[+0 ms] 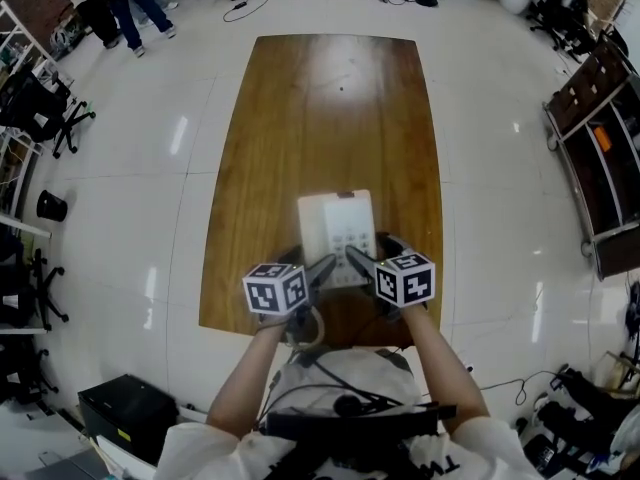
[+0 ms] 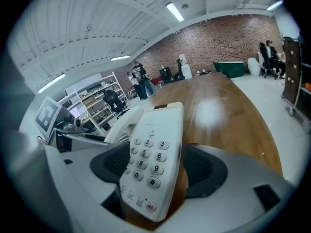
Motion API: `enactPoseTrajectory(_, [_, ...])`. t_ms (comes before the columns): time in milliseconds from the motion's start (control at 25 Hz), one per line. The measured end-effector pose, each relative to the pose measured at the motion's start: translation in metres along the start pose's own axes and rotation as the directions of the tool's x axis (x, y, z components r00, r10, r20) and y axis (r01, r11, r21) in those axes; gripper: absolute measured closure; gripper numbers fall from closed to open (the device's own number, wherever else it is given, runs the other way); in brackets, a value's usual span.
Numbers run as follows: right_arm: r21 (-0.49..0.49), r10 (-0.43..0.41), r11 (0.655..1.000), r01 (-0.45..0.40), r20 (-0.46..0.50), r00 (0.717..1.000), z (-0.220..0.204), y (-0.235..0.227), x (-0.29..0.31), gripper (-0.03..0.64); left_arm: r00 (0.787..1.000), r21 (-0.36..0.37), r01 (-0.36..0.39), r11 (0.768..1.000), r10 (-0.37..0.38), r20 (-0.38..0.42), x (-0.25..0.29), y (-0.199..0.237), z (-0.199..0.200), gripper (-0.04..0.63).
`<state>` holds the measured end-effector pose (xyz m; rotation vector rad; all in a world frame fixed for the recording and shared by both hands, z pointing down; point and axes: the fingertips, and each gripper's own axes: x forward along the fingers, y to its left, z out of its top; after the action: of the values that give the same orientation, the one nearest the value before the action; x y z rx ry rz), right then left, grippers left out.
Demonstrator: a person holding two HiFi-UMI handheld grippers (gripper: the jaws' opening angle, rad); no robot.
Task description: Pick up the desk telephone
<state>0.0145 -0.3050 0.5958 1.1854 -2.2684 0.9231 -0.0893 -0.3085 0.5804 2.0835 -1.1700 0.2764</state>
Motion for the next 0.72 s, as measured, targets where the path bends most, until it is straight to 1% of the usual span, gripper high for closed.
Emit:
enactPoseTrajectory(40, [0.015, 0.007, 1.000, -0.007, -0.011, 1.000, -0.002, -0.001, 0.004, 0.264, 1.000, -0.001, 0.000, 1.000, 0.000, -0.010, 0.002, 0.001, -0.002, 0.229])
enactPoseTrajectory(120, [0.041, 0.015, 0.999, -0.014, -0.031, 0.999, -0.007, -0.003, 0.010, 0.264, 0.999, -0.012, 0.004, 1.000, -0.005, -0.032, 0.006, 0.003, -0.005, 0.204])
enactPoseTrajectory(240, [0.058, 0.023, 0.998, -0.020, -0.059, 0.998, -0.011, -0.003, 0.017, 0.264, 0.998, -0.039, 0.014, 0.999, -0.017, -0.061, 0.011, 0.003, -0.009, 0.204])
enactPoseTrajectory(320, [0.074, 0.036, 0.997, -0.031, -0.074, 0.997, -0.014, -0.003, 0.021, 0.264, 0.996, -0.043, 0.016, 0.999, -0.020, -0.085, 0.015, 0.002, -0.013, 0.202])
enactPoseTrajectory(480, [0.133, 0.092, 0.988, -0.080, -0.082, 0.992, -0.015, -0.001, 0.023, 0.264, 0.990, -0.043, 0.017, 0.999, -0.023, -0.139, 0.024, -0.001, -0.021, 0.201])
enactPoseTrajectory(560, [0.151, 0.098, 0.985, -0.086, -0.074, 0.992, -0.016, -0.002, 0.024, 0.268, 0.989, -0.042, 0.014, 0.999, -0.020, -0.143, 0.026, -0.001, -0.021, 0.200])
enactPoseTrajectory(720, [0.140, 0.098, 0.986, -0.089, -0.057, 0.994, -0.016, -0.003, 0.024, 0.272, 0.992, -0.048, 0.004, 0.999, -0.010, -0.126, 0.027, 0.001, -0.021, 0.212])
